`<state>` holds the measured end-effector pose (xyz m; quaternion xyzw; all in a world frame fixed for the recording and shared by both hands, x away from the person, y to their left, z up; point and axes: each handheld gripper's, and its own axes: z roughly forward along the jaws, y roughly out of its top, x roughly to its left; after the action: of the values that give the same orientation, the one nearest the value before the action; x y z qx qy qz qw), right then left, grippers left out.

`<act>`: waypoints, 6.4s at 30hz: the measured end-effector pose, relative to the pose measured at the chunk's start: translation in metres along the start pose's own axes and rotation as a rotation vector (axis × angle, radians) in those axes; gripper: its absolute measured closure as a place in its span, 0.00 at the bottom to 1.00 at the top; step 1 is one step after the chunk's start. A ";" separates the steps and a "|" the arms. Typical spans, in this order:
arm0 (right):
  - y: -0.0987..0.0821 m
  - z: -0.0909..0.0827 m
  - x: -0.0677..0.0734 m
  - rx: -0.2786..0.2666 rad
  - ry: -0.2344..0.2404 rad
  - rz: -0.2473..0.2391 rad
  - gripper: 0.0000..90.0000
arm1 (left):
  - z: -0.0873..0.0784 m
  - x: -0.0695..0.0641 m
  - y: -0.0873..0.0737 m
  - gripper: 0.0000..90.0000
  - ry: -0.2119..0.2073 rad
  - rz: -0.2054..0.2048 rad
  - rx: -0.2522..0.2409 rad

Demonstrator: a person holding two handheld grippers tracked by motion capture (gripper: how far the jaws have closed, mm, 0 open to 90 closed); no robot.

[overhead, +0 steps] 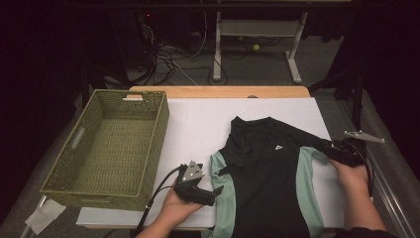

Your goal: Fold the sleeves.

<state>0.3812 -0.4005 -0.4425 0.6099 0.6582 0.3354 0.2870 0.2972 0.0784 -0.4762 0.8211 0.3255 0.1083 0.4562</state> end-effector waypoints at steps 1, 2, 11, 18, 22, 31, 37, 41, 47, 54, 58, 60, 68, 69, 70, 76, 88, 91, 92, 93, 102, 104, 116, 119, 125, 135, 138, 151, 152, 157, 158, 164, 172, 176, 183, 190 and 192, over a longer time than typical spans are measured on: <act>0.000 0.006 -0.003 0.026 -0.011 0.004 0.51 | 0.000 0.000 0.000 0.00 0.001 0.002 0.000; 0.000 0.010 -0.004 0.044 -0.022 -0.001 0.51 | 0.000 -0.001 0.000 0.00 0.003 0.006 0.003; -0.006 0.024 -0.008 0.115 -0.017 -0.026 0.70 | 0.002 -0.002 0.000 0.00 0.015 0.005 0.012; -0.009 0.023 0.000 0.095 0.019 -0.065 0.97 | 0.001 -0.002 0.000 0.00 0.019 0.007 0.011; -0.007 0.010 0.005 0.019 0.007 -0.078 0.97 | 0.001 -0.002 0.000 0.00 0.013 0.006 0.009; 0.001 -0.020 0.028 -0.110 0.020 -0.165 0.96 | 0.001 -0.002 0.000 0.00 0.012 0.007 0.008; -0.004 -0.035 0.052 -0.147 0.059 -0.233 0.96 | 0.000 -0.002 0.000 0.00 0.014 0.006 0.001; -0.005 -0.045 0.070 -0.166 0.086 -0.287 0.96 | 0.000 -0.002 0.000 0.00 0.011 0.007 0.000; -0.015 -0.049 0.099 -0.167 0.120 -0.401 0.96 | 0.000 -0.002 0.000 0.00 0.003 0.012 0.001; -0.031 -0.042 0.118 -0.137 0.151 -0.459 0.96 | 0.000 -0.003 -0.001 0.00 0.005 0.017 0.000; -0.031 -0.040 0.124 -0.133 0.146 -0.468 0.96 | 0.000 -0.003 -0.001 0.00 0.011 0.019 -0.002; -0.025 -0.041 0.126 -0.145 0.141 -0.466 0.96 | 0.000 -0.003 -0.001 0.00 0.008 0.018 0.001; -0.030 -0.038 0.141 -0.123 0.140 -0.542 0.96 | 0.001 -0.002 0.000 0.00 0.000 0.021 0.006; -0.035 -0.035 0.142 -0.121 0.137 -0.541 0.96 | 0.001 -0.002 0.000 0.00 -0.002 0.021 0.006; -0.038 -0.032 0.143 -0.119 0.135 -0.541 0.96 | 0.000 -0.003 0.000 0.00 0.001 0.023 0.005; -0.040 -0.026 0.148 -0.112 0.155 -0.520 0.93 | 0.001 -0.003 0.000 0.00 0.005 0.029 0.008; -0.052 -0.061 0.145 -0.141 0.261 -0.524 0.75 | 0.001 -0.003 0.001 0.00 0.013 0.012 0.024; -0.056 -0.072 0.129 -0.145 0.244 -0.495 0.74 | 0.001 -0.005 0.001 0.07 -0.014 0.001 0.058; -0.059 -0.076 0.121 -0.146 0.234 -0.473 0.74 | 0.001 -0.007 0.001 0.12 -0.020 0.004 0.070; -0.062 -0.079 0.115 -0.143 0.224 -0.461 0.74 | 0.001 -0.009 0.001 0.17 -0.028 0.004 0.085; -0.090 -0.084 0.074 -0.074 0.182 -0.336 0.64 | 0.010 -0.026 0.001 0.62 0.021 0.045 0.184; -0.091 -0.078 0.072 -0.031 0.212 -0.306 0.62 | 0.009 -0.024 0.001 0.78 0.012 0.025 0.182; -0.094 -0.074 0.086 0.054 0.250 -0.369 1.00 | -0.009 -0.018 -0.004 0.89 0.010 0.010 0.141; -0.096 -0.081 0.092 0.048 0.271 -0.372 1.00 | -0.017 -0.017 -0.008 0.89 0.021 0.005 0.142; -0.109 -0.101 0.100 0.030 0.302 -0.389 1.00 | -0.030 -0.021 -0.020 0.89 0.026 -0.002 0.148; -0.107 -0.107 0.093 -0.047 0.304 -0.326 0.69 | -0.040 -0.017 -0.018 0.63 -0.002 -0.032 0.052; -0.104 -0.107 0.089 -0.069 0.296 -0.286 0.57 | -0.042 -0.014 -0.016 0.51 -0.005 -0.041 0.029; -0.094 -0.094 0.083 -0.129 0.300 -0.237 0.17 | -0.038 -0.008 0.008 0.11 0.009 -0.052 0.001; -0.094 -0.093 0.084 -0.131 0.299 -0.239 0.17 | -0.037 -0.009 0.010 0.07 0.013 -0.047 0.002; -0.089 -0.089 0.083 -0.142 0.296 -0.213 0.00 | -0.032 -0.006 0.019 0.00 0.006 -0.044 -0.006; -0.089 -0.089 0.082 -0.146 0.293 -0.209 0.00 | -0.032 -0.005 0.020 0.00 0.004 -0.044 -0.009; -0.081 -0.084 0.077 -0.160 0.285 -0.202 0.00 | -0.031 0.001 0.028 0.00 0.013 -0.047 -0.019; -0.074 -0.079 0.073 -0.167 0.277 -0.216 0.00 | -0.026 0.005 0.044 0.00 0.028 -0.037 -0.018; -0.071 -0.079 0.073 -0.173 0.278 -0.224 0.00 | -0.020 0.008 0.051 0.00 0.028 -0.035 -0.007; -0.065 -0.074 0.071 -0.176 0.284 -0.230 0.00 | -0.011 0.014 0.059 0.00 0.023 -0.052 -0.017; -0.060 -0.073 0.069 -0.182 0.281 -0.231 0.00 | -0.008 0.019 0.074 0.00 0.058 -0.058 -0.016; -0.059 -0.073 0.069 -0.186 0.283 -0.233 0.00 | -0.005 0.021 0.079 0.01 0.062 -0.052 -0.007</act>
<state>0.2816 -0.3402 -0.4426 0.4473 0.7242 0.4415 0.2837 0.3456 0.0655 -0.4111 0.8071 0.3603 0.1226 0.4515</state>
